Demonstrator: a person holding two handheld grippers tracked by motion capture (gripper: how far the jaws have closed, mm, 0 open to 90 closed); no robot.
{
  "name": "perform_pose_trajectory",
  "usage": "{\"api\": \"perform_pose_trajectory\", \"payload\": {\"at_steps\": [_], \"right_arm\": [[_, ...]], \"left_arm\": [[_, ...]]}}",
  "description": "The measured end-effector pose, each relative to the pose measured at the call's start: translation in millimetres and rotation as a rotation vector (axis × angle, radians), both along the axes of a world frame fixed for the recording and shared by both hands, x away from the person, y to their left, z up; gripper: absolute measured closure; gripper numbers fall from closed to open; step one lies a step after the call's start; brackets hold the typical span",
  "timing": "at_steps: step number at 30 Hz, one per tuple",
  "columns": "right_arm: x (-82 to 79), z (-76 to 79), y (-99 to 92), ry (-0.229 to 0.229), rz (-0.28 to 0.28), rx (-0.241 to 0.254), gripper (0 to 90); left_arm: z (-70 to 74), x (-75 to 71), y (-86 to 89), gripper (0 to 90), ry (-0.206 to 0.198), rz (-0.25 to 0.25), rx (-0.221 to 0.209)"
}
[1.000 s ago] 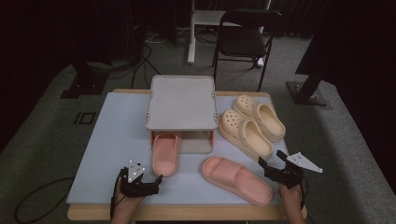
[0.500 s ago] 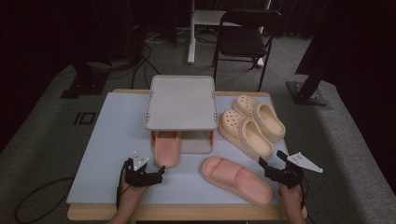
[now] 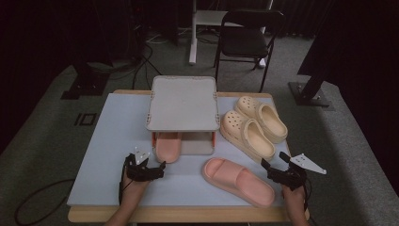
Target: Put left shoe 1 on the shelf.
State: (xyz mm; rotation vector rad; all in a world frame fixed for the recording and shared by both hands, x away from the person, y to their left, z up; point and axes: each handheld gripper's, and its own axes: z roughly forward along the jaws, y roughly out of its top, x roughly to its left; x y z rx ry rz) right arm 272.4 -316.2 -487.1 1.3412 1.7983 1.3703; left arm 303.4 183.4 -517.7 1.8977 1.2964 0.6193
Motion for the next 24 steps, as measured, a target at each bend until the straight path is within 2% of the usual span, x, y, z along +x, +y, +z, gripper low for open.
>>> {"api": "perform_pose_trajectory", "payload": {"at_steps": [7, 15, 16, 24], "right_arm": [[-0.4, 0.4, -0.8, 0.0, -0.001, 0.004, 11.1], [-0.4, 0.5, -1.9, -0.004, -0.002, 0.003, 11.1], [-0.2, 0.0, -2.3, -0.003, -0.002, 0.008, 11.1], [-0.2, 0.2, -2.0, -0.003, 0.001, 0.009, 11.1]], "left_arm": [[1.3, 11.4, -1.2, 3.6, 0.009, 0.022, 0.016], [0.0, 24.8, -0.3, 4.1, 0.023, 0.052, 0.014], [0.1, 28.8, -0.8, 4.1, 0.025, 0.059, 0.028], [-0.5, 36.9, -1.5, 3.1, 0.044, 0.065, 0.039]]}}
